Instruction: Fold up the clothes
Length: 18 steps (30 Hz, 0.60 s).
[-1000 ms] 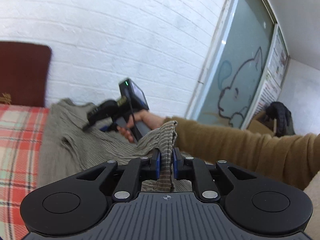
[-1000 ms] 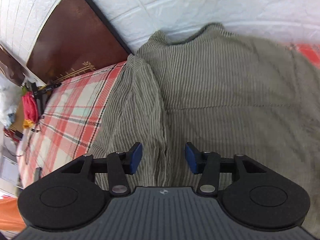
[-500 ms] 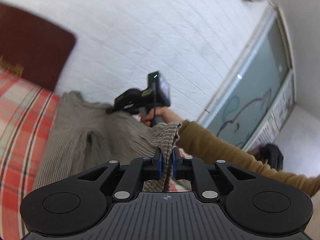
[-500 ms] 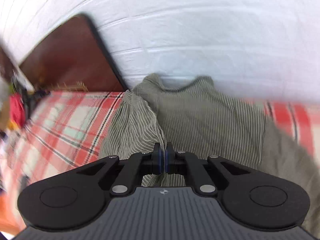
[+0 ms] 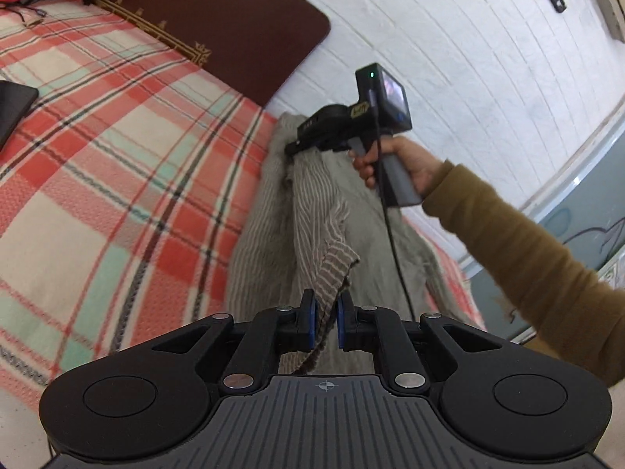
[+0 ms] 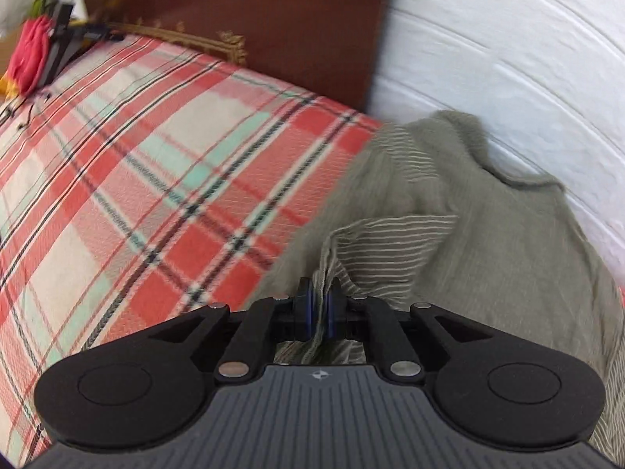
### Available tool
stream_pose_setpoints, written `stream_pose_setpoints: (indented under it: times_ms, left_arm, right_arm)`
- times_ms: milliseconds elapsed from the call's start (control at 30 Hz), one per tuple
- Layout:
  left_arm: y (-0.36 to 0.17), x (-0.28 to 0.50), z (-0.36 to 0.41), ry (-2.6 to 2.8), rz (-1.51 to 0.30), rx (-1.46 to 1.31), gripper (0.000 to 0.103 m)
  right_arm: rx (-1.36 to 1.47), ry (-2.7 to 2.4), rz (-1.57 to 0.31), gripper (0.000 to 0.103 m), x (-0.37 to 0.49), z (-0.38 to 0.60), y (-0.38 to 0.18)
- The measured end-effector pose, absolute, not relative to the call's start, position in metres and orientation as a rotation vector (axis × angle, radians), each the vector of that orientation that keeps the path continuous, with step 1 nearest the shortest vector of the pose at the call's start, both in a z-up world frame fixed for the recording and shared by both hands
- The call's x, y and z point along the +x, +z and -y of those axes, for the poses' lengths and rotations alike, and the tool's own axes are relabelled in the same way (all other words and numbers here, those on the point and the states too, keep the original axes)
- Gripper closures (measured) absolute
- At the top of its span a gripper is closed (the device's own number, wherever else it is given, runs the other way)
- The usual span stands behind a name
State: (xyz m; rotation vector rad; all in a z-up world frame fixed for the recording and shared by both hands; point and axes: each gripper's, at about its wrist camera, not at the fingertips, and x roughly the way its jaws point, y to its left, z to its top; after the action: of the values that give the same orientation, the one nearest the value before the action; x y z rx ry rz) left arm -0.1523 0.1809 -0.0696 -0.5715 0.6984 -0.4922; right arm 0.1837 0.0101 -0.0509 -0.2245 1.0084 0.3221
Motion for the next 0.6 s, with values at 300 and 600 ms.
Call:
stream_pose_setpoints:
  times_ms: [300, 600]
  left_arm:
    - [-0.098, -0.147, -0.187, -0.455, -0.812, -0.553, 0.071]
    - [-0.089, -0.153, -0.185, -0.46, -0.79, -0.514, 0.068]
  right_arm:
    - [0.04, 0.432, -0.886, 0.041, 0.161, 0.034, -0.01]
    - [0.736, 0.579, -0.995, 0.044, 0.07, 0.158, -0.068]
